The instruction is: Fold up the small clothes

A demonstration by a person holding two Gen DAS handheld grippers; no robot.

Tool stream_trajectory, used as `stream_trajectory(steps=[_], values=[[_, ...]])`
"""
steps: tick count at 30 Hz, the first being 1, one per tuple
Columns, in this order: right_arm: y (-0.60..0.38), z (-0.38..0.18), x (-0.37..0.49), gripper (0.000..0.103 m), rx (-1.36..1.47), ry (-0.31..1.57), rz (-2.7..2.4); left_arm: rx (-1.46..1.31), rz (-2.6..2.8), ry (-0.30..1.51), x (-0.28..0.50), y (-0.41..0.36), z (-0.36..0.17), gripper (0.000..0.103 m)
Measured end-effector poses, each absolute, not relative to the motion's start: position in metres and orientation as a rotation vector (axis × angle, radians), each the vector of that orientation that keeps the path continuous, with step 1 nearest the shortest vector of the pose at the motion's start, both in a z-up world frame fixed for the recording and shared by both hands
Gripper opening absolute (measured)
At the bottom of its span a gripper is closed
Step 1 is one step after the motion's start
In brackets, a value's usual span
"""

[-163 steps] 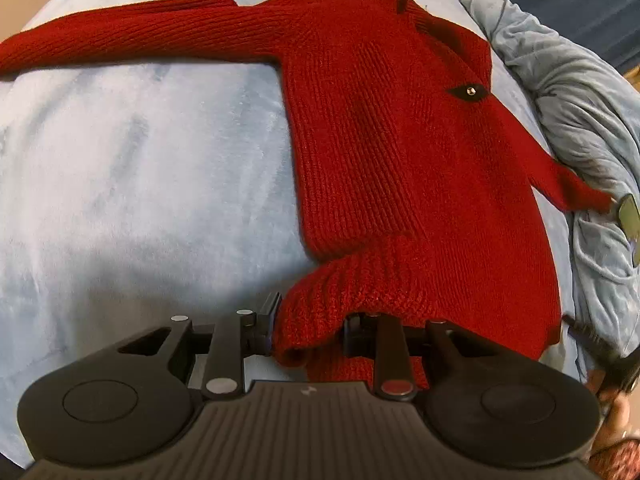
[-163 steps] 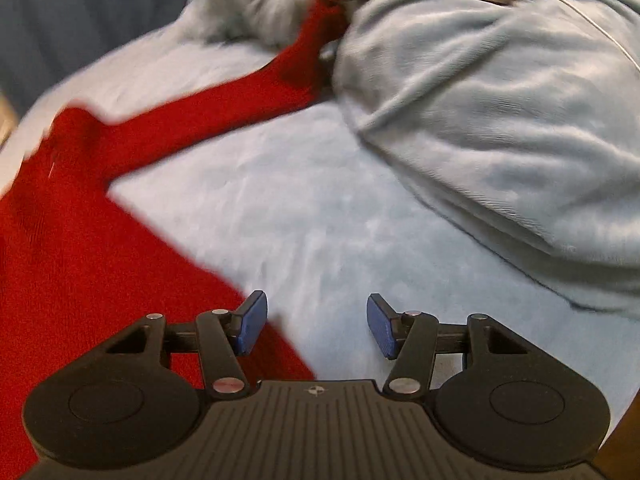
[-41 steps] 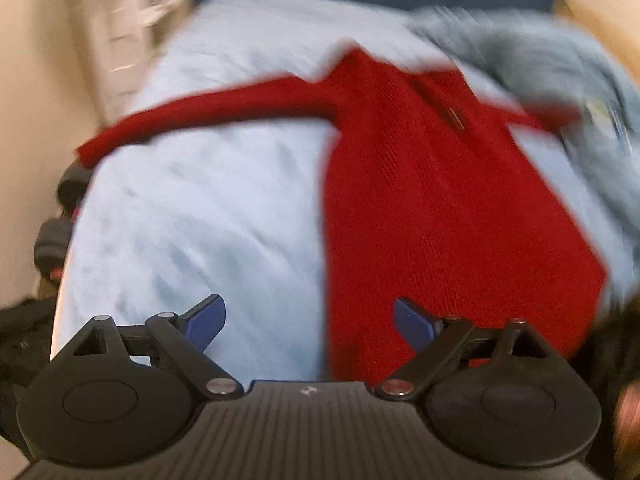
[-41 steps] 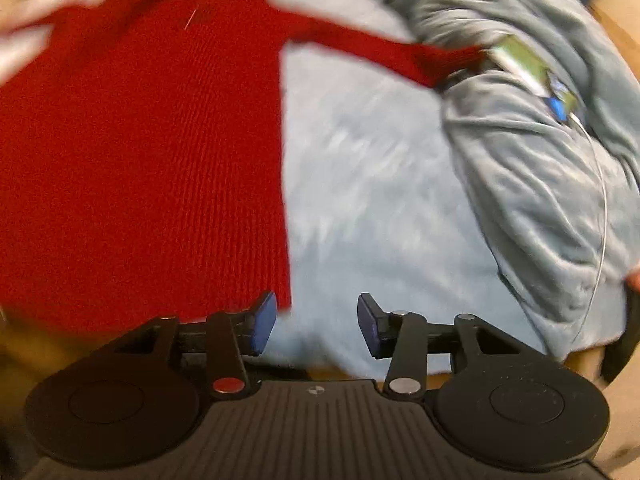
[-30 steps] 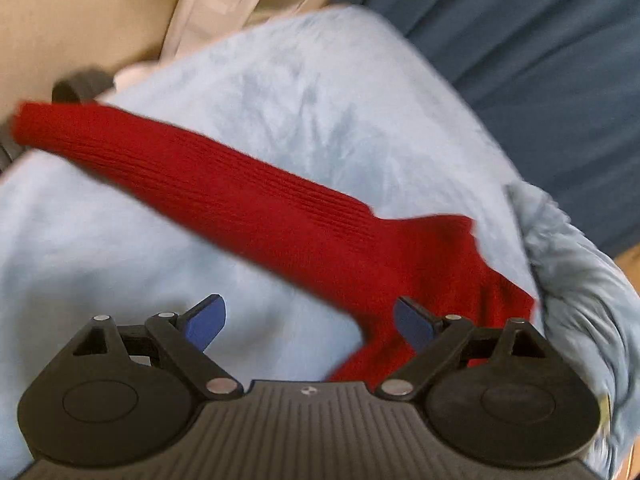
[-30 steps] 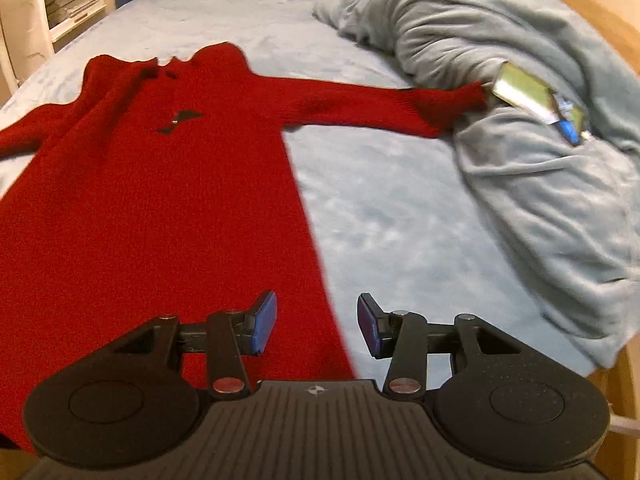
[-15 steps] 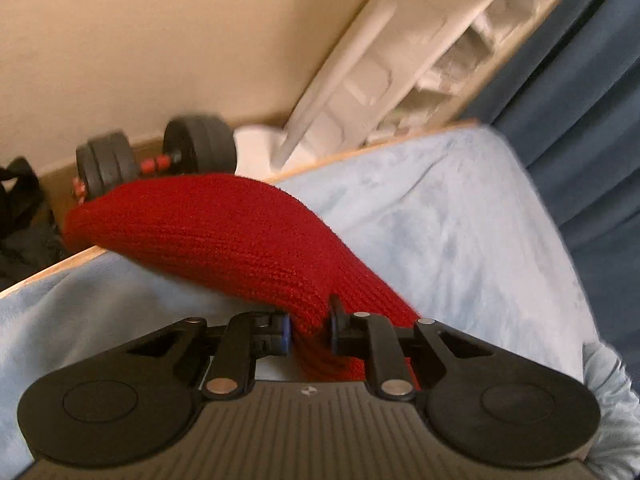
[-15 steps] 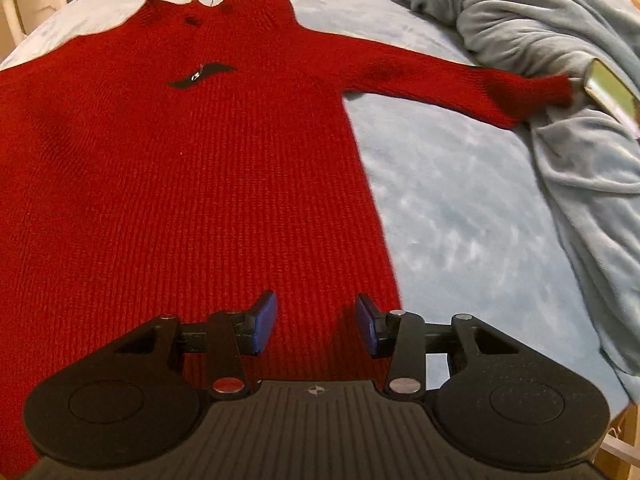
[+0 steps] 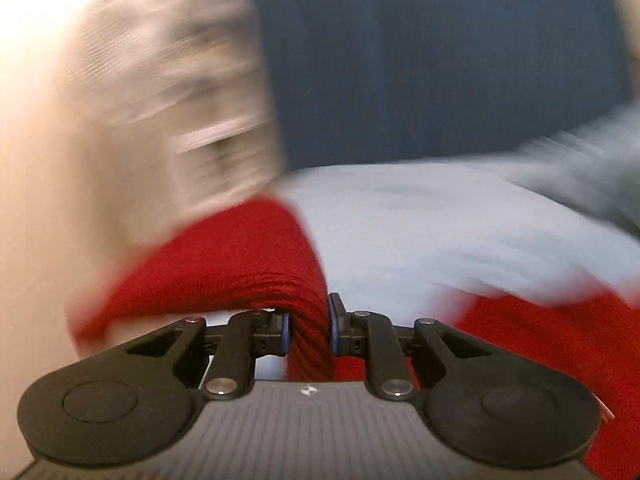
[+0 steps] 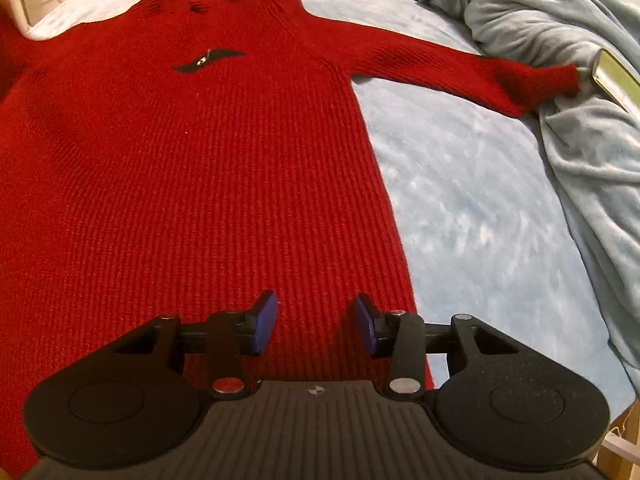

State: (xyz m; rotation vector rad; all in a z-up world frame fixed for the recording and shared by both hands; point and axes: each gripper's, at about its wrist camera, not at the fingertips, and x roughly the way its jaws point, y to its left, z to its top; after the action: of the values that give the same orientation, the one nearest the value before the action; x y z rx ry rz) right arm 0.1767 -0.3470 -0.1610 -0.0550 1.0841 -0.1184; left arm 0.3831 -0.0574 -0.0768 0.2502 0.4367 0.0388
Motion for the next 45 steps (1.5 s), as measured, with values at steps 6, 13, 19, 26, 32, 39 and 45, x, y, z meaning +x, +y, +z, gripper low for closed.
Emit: stream_trajectory(steps=[6,13,19,26,32,39,45], values=[[-0.367,-0.155,0.174,0.044,-0.041,1.061,-0.132,0.407,-0.242,0.687,0.305,-0.103,-0.172,0.076],[-0.393,-0.145,0.204,0.045,0.197,0.972,-0.139,0.187,-0.158,0.603,0.329,-0.001,-0.118,0.103],[-0.425,-0.131,0.278,0.045,0.548,0.893,-0.212,0.101,-0.189,0.75,0.441,0.002,-0.102,0.103],[-0.433,-0.151,0.387,0.067,0.55,1.108,-0.316,0.199,-0.267,0.977,0.501,-0.03,-0.151,0.098],[-0.382,-0.11,0.385,0.012,0.181,0.958,-0.176,0.03,-0.263,1.004,0.515,-0.002,-0.145,0.019],[-0.343,0.003,0.319,0.011,-0.011,0.268,0.256,-0.519,-0.115,0.944,0.514,0.125,-0.152,0.019],[-0.391,-0.107,0.335,0.055,-0.01,0.748,-0.027,-0.659,0.074,0.934,0.5,0.18,-0.18,0.021]])
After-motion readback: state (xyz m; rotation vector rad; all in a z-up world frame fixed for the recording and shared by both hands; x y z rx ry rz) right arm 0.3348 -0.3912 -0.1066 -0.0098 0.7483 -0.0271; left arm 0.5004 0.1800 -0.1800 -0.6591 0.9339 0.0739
